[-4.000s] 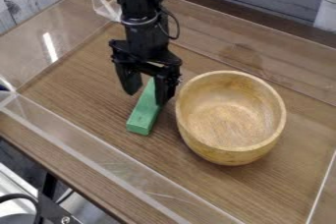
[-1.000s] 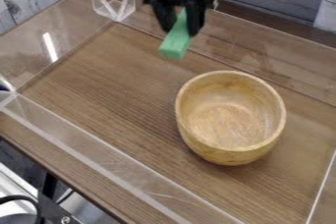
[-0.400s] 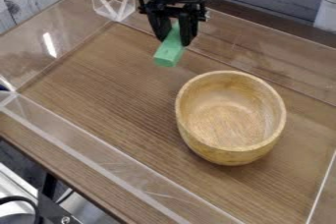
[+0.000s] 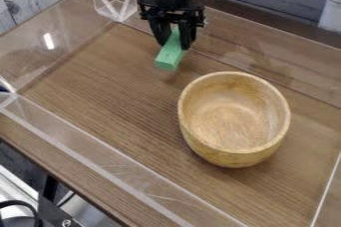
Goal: Put the green block in the brown bowl
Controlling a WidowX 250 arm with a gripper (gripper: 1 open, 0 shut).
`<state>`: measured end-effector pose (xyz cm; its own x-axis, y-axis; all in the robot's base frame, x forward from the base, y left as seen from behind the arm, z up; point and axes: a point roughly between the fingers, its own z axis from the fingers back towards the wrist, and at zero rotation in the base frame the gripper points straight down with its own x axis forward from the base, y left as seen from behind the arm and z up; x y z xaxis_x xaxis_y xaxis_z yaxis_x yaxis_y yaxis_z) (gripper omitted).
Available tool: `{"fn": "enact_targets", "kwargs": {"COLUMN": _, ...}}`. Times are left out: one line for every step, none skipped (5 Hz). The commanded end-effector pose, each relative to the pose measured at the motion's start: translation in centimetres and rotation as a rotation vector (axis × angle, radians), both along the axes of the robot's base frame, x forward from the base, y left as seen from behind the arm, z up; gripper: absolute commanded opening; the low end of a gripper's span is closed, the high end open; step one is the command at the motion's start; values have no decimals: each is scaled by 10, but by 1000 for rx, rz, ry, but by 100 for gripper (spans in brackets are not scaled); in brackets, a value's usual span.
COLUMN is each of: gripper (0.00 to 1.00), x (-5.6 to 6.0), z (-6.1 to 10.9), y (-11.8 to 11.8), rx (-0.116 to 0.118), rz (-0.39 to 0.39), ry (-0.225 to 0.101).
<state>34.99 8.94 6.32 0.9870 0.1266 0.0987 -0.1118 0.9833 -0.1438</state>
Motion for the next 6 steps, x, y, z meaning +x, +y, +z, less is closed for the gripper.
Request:
{"fn": "enact_targets", "kwargs": {"gripper": 0, "x": 4, "z": 31, "y": -2, "rx": 12, "rz": -13, "ry": -79}}
{"fn": "enact_targets", "kwargs": {"gripper": 0, "x": -1, "z": 40, "y": -11, "rx": -2, "rz": -33, "ry": -87}}
{"fn": "enact_targets", "kwargs": {"gripper": 0, "x": -10, "z": 59, "y": -32, "rx": -29, "rz": -77, "ry": -105}}
{"fn": "enact_targets", "kwargs": {"gripper": 0, "x": -21, "z": 69, "y": -55, "rx": -52, "rz": -134, "ry": -110}}
{"fn": "enact_targets", "kwargs": {"gripper": 0, "x": -33, "z": 67, "y": -82, "rx": -65, "rz": -198, "ry": -98}}
{"fn": "enact_targets", "kwargs": {"gripper": 0, "x": -39, "z": 58, "y": -112, "rx": -72, "rz": -262, "ry": -86}}
